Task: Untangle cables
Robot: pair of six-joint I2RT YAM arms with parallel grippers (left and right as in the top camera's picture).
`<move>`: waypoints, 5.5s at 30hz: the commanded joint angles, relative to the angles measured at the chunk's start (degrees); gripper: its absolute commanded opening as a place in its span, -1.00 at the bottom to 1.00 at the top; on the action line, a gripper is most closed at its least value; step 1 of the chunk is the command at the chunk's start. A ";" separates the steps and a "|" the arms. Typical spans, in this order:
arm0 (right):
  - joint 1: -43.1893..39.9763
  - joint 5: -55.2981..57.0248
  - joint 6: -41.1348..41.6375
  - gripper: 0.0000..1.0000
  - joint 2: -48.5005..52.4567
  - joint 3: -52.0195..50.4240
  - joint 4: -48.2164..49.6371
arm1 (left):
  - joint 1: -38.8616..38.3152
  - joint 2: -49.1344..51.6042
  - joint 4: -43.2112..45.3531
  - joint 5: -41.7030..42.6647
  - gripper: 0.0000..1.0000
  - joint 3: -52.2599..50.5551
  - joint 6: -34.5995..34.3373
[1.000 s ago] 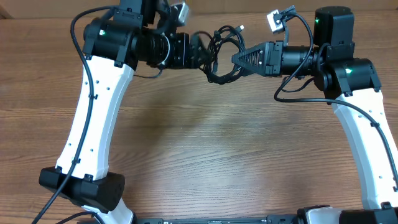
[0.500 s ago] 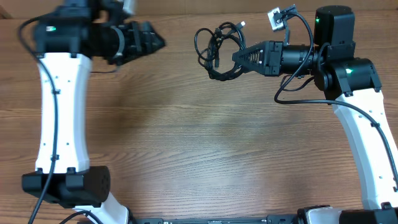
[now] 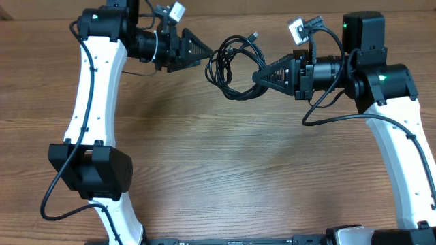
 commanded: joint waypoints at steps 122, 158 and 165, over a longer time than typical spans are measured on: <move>-0.07 46.47 15.76 0.11 0.09 1.18 -20.44 | -3.02 -2.62 27.34 -55.56 -0.59 -45.66 23.78; 7.82 33.83 40.63 0.00 9.81 4.13 -3.58 | -6.88 -3.87 25.27 17.59 -0.92 -15.89 2.40; 5.97 33.86 41.88 -0.01 10.49 4.13 0.31 | -7.08 -3.87 25.20 17.09 -0.92 -15.89 2.27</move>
